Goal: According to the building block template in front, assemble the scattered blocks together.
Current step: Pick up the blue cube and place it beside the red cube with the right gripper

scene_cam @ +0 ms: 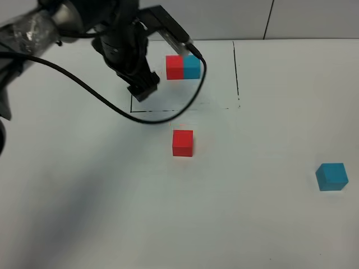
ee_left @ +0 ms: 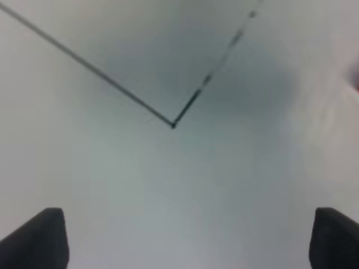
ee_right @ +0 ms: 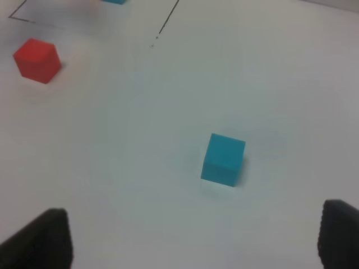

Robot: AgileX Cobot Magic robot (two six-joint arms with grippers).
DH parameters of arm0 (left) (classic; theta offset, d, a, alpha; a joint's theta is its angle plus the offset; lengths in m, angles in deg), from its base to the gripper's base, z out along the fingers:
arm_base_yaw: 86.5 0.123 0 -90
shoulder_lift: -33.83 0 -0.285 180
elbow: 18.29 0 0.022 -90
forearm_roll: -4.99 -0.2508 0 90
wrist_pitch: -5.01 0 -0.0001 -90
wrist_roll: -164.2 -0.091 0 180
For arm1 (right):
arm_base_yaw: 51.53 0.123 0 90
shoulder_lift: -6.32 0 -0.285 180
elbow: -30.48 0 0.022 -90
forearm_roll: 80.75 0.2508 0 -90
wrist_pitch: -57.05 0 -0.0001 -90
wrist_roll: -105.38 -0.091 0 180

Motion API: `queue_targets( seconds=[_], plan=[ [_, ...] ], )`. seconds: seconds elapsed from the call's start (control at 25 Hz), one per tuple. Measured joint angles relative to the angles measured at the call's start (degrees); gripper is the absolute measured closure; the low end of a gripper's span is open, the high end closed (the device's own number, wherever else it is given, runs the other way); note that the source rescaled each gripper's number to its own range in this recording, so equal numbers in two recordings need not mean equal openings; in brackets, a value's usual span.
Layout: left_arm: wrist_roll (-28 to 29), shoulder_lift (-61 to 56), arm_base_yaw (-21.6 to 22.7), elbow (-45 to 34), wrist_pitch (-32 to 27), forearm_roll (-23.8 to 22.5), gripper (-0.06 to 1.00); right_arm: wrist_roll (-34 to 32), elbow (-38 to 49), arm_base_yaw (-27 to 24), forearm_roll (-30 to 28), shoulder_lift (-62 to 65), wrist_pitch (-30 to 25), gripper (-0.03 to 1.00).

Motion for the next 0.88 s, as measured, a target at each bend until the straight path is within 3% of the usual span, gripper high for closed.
queue_targets(
  seconds=[0.28,0.52,0.68,0.88],
  plan=[
    [3.67,-10.37,9.77,-8.25,-0.02,5.07,0.01,0.0,0.0,0.0,0.0,0.0,0.0,-0.03],
    [7.89,-24.98,20.09,-24.99,0.47,6.44,0.05,0.0,0.0,0.0,0.0,0.0,0.0,-0.03],
    [11.3,-37.1,26.3,-36.66,4.63,6.39,0.06,0.0,0.0,0.0,0.0,0.0,0.0,-0.03],
    [13.72,-54.4,28.06,-47.95,9.16,6.46,0.08,0.0,0.0,0.0,0.0,0.0,0.0,-0.03]
  ],
)
